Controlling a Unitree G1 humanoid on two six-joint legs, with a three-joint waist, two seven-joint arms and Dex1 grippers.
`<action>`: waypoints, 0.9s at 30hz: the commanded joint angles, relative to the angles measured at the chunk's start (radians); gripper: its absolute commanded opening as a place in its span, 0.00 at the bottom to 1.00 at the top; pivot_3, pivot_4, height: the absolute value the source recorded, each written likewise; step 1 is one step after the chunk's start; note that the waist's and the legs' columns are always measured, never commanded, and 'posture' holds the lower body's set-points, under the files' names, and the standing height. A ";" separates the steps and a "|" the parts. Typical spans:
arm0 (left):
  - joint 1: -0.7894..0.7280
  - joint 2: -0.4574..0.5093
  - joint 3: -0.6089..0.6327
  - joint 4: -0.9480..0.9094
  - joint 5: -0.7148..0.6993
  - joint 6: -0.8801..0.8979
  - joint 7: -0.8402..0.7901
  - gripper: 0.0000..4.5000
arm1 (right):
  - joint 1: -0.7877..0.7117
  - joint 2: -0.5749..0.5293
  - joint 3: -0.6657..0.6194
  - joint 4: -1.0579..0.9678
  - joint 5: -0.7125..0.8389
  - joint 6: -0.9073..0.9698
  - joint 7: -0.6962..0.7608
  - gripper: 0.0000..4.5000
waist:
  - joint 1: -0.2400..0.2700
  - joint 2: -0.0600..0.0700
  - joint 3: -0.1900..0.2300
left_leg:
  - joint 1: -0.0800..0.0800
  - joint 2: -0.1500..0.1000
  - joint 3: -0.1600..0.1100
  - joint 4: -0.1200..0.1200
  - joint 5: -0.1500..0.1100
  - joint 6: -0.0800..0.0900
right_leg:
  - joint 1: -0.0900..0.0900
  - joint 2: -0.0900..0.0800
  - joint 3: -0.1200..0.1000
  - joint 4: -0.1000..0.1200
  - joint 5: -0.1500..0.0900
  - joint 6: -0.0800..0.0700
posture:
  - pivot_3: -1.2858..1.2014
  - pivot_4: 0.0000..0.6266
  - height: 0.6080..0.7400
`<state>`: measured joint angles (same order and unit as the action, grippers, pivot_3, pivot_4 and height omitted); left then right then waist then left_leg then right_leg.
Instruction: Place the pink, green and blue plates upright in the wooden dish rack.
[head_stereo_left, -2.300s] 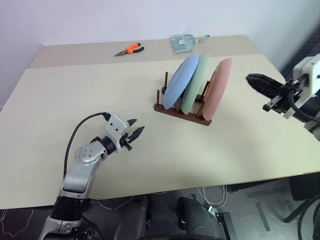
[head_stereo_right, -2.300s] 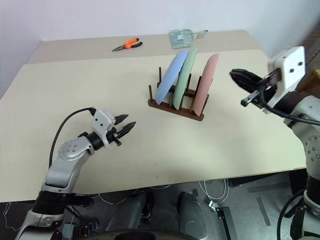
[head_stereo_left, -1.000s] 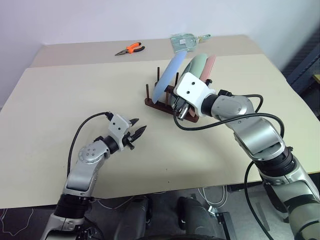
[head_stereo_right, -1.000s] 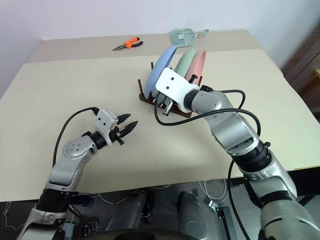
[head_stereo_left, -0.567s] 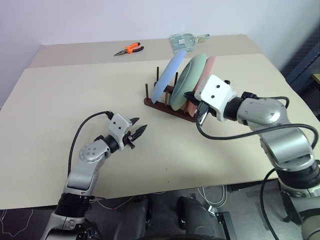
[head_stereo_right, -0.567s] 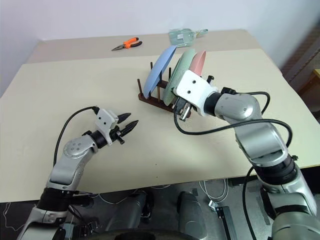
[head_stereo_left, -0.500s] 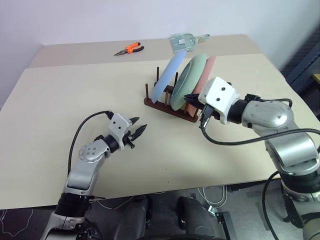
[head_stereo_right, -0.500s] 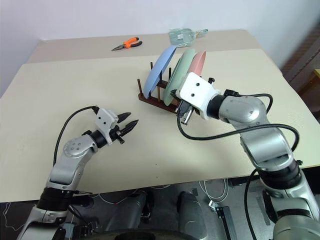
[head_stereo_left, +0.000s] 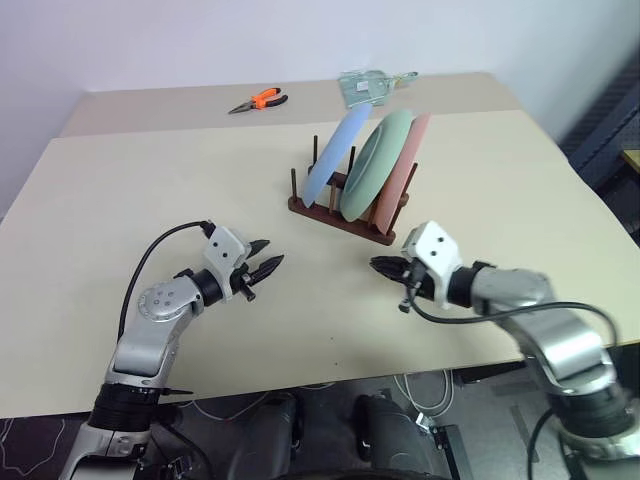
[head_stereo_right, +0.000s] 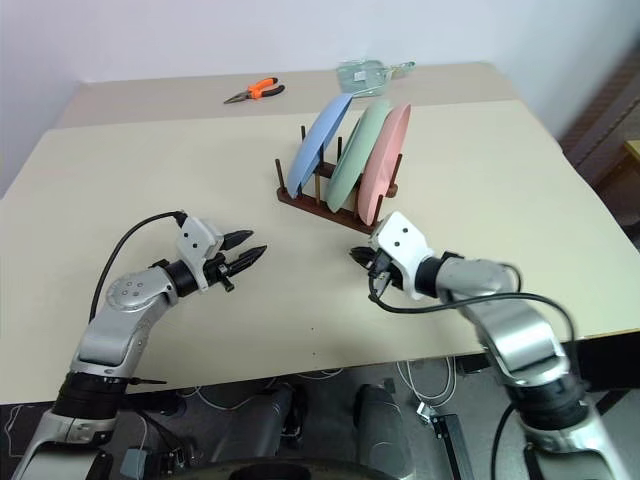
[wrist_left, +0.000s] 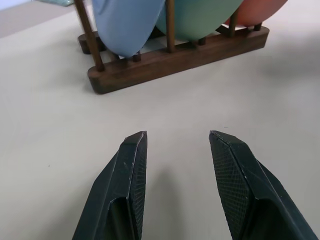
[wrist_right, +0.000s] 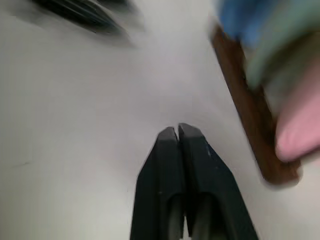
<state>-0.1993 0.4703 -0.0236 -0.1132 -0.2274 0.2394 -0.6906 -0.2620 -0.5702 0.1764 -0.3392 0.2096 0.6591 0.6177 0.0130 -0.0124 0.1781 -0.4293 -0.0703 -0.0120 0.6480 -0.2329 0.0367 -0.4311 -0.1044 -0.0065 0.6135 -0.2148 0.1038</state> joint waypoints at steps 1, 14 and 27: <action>0.001 -0.006 -0.002 -0.046 -0.003 -0.002 0.006 0.45 | -0.051 0.057 0.027 0.104 -0.092 -0.072 -0.096 0.01 | -0.001 0.000 0.000 | 0.000 0.000 0.000 0.000 0.000 0.000 | 0.000 0.000 0.000 0.000 0.000 0.000 | 0.52 0.24 0.84; 0.039 -0.018 -0.004 -0.108 -0.013 0.033 0.022 0.45 | -0.116 0.152 -0.062 0.343 -0.180 -0.189 -0.268 0.01 | -0.001 0.000 0.000 | 0.001 -0.001 0.000 0.000 0.000 0.000 | 0.000 0.001 0.000 0.001 0.001 0.002 | 0.52 0.24 0.84; 0.029 -0.038 -0.023 -0.114 -0.005 0.046 0.026 0.45 | -0.144 0.175 -0.179 0.415 -0.200 -0.223 -0.389 0.01 | -0.002 0.000 0.000 | 0.002 -0.001 0.000 0.000 0.001 0.001 | 0.001 0.002 0.000 0.002 0.001 0.002 | 0.52 0.24 0.84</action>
<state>-0.1611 0.4312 -0.0479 -0.1945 -0.2290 0.2944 -0.6683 -0.3982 -0.3790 0.0199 0.1150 0.0194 0.4535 0.2238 0.0108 -0.0121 0.1779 -0.4274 -0.0709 -0.0119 0.6476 -0.2314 0.0377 -0.4304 -0.1023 -0.0065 0.6154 -0.2135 0.1059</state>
